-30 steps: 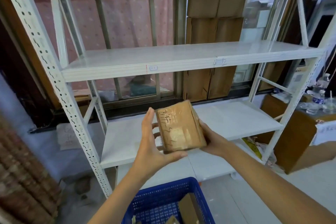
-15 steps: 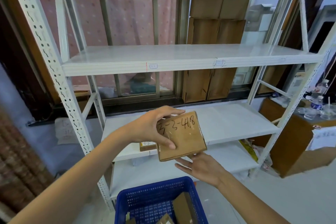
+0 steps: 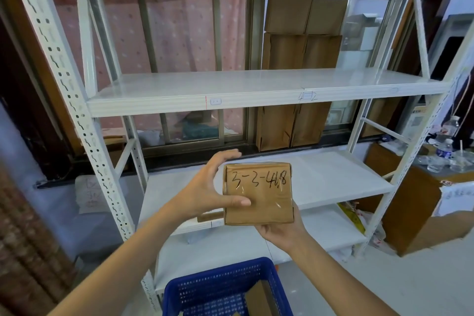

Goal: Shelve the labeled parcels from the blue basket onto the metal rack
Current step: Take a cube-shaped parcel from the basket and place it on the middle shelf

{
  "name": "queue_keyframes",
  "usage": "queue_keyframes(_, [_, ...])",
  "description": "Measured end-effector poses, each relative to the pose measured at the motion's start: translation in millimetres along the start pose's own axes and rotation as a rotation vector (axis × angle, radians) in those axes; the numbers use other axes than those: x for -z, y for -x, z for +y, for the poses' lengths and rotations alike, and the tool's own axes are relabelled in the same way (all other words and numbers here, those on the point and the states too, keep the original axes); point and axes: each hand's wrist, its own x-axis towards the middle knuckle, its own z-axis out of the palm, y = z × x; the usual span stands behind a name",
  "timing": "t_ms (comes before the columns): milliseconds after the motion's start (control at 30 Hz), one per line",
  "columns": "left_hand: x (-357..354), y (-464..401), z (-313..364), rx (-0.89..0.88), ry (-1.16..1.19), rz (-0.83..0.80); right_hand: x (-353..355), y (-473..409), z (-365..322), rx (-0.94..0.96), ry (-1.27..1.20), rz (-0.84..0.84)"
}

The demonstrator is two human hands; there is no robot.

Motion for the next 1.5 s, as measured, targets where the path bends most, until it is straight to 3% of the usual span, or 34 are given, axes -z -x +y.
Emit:
queue_keyframes(100, [-7,5,-12,0.224,0.302,0.053,-5,-5,-3,0.022,0.022,0.053])
queue_keyframes(233, [-8,-1,-30,0.478,0.756,0.038,-13,-9,-7,0.035,0.041,-0.004])
queue_keyframes(467, [-1,-13,-46,0.783,0.926,-0.138,-15,-17,-15,0.065,0.119,-0.064])
queue_keyframes(633, [3,-34,-36,0.764,0.962,-0.174,-11,-10,-38,0.108,0.318,-0.032])
queue_keyframes(900, [-45,-73,-17,0.748,0.897,0.012,8,11,-109,0.097,0.58,0.31])
queue_keyframes(1133, [-106,-126,19,0.693,0.816,0.129,30,33,-185,0.024,0.756,0.232])
queue_keyframes(1500, [-222,-252,108,0.573,0.805,0.057,77,94,-364,0.122,0.824,0.199])
